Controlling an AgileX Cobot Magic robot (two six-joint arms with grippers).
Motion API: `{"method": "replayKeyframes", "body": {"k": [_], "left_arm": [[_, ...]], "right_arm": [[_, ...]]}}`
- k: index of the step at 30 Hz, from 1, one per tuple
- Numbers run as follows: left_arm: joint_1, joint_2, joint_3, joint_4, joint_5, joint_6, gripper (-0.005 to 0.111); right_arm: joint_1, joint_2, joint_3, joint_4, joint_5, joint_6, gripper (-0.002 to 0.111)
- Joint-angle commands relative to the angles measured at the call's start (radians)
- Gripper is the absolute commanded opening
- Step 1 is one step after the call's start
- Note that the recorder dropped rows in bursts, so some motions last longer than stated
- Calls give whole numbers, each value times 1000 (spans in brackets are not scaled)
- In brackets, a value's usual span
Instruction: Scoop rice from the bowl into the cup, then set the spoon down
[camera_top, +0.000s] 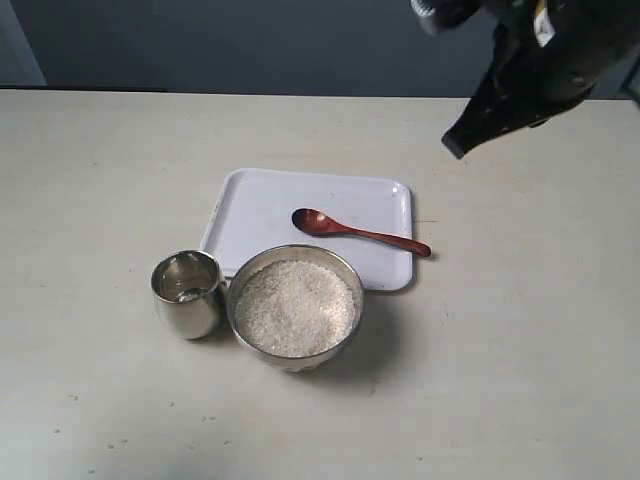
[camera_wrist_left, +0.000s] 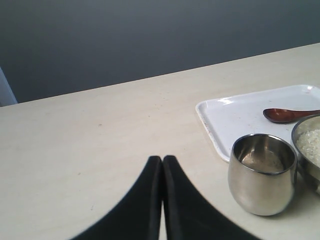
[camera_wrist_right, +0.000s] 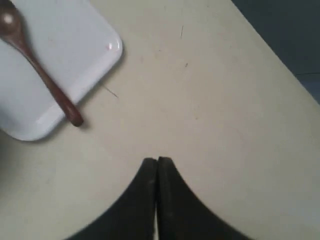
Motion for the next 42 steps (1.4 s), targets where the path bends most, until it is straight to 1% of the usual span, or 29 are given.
{"method": "replayKeyframes", "body": {"k": [1,5,9,12,20,25,27,31,33,36,42], "left_arm": [[-5,-4,-2,1,-12,-3,1],[-5,-4,-2,1,-12,-3,1],[-5,-4,-2,1,-12,-3,1],[-5,-4,-2,1,-12,-3,1],[-5,-4,-2,1,-12,-3,1],[-5,-4,-2,1,-12,-3,1],[-5,-4,-2,1,-12,-3,1],[-5,-4,-2,1,-12,-3,1],[-5,-4,-2,1,-12,-3,1],[-5,-4,-2,1,-12,-3,1],[-5,-4,-2,1,-12,-3,1]], "right_arm": [[-4,-172,-6,189,-9,12,-1],[-4,-293,-6,275,10,12,-1],[-4,-362,-6,392,96,12,-1],[-4,-400,-6,452,114,12,-1],[-4,-447,-6,402,69,21,-1],[-7,-498,8,249,-10,151,-1],[-47,-536,44,260,-74,151,-1],[-193,-642,179,335,-218,151,-1],[-281,-707,270,387,-270,149,-1],[-383,-815,424,416,-347,148,-1],[-518,-1047,730,416,-521,137,-1]]}}
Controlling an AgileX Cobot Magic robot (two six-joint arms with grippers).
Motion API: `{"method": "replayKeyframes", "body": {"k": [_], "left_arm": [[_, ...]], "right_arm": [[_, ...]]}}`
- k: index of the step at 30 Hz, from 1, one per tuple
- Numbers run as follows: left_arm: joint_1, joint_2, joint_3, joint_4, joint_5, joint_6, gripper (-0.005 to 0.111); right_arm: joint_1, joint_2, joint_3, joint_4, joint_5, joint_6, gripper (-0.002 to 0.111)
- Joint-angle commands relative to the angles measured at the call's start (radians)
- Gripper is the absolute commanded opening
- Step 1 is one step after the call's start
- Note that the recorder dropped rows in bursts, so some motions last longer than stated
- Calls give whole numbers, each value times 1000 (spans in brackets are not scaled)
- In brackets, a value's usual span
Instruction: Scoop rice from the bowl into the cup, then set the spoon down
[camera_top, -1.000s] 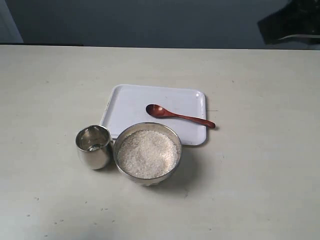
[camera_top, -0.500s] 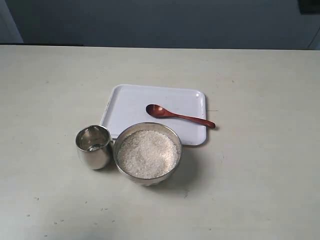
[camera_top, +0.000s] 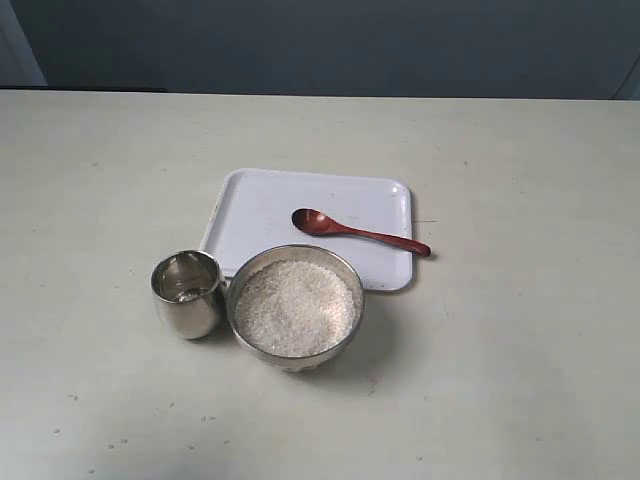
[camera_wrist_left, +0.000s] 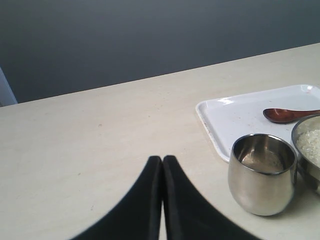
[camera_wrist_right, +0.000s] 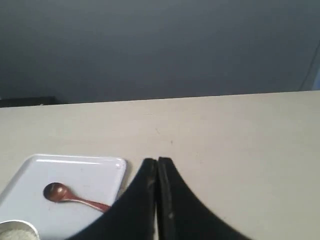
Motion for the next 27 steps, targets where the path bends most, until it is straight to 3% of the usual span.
{"method": "replayKeyframes", "body": {"k": [1,8,12,14,21,27], "left_arm": [[-5,-4,-2,1,-12,-3,1],[-5,-4,-2,1,-12,-3,1],[-5,-4,-2,1,-12,-3,1],[-5,-4,-2,1,-12,-3,1],[-5,-4,-2,1,-12,-3,1],[-5,-4,-2,1,-12,-3,1]], "right_arm": [[-91,-176,233,5,-170,-10,-1],[-191,-393,538,8,-449,-17,-1],[-267,-457,681,106,-628,-17,-1],[-295,-473,686,121,-669,-17,-1],[-356,-539,686,111,-456,-17,-1],[-357,-539,686,111,-434,-17,-1]]}}
